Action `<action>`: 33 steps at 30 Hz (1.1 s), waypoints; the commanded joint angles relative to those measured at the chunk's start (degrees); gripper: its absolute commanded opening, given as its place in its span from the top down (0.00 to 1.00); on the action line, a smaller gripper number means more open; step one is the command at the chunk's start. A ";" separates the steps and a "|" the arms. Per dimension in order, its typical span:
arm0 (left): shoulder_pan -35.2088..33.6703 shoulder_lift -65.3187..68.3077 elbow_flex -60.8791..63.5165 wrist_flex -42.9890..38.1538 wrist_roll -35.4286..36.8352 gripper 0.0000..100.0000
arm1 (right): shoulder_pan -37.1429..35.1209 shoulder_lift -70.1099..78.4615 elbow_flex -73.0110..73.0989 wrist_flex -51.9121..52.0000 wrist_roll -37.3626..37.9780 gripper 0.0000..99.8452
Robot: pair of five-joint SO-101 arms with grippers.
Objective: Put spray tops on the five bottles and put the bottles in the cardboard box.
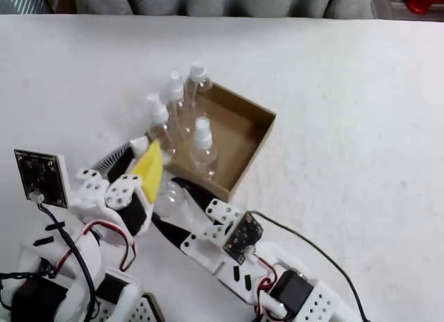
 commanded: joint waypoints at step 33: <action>2.42 -13.76 9.85 2.55 0.00 0.75 | 0.04 -0.66 0.53 0.04 -0.26 0.98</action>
